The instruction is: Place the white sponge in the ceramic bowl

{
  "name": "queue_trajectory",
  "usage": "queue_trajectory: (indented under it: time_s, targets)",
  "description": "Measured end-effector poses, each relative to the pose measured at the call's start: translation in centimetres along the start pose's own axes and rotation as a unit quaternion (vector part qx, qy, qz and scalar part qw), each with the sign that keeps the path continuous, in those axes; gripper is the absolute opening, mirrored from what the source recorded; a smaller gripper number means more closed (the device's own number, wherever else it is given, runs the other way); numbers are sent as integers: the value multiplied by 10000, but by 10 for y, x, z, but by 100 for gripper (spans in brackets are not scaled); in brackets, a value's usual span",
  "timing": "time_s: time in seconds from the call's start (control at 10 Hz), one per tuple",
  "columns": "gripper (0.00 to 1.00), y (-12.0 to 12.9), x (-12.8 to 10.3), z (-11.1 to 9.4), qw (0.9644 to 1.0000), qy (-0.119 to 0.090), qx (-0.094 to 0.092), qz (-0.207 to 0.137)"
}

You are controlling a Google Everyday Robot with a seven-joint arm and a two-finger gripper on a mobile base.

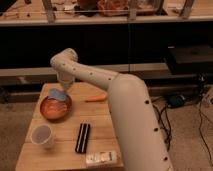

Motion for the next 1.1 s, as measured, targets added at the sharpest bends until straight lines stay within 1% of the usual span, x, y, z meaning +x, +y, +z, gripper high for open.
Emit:
queue_trajectory:
  time_s: [0.2,0.3,1.1]
  targets:
    - [40,-1,0,1,10000,-2,7,-14]
    - [43,-2,0,2,10000,-3,4,-20]
    - [43,-7,-1,7,10000,-11,34,-93]
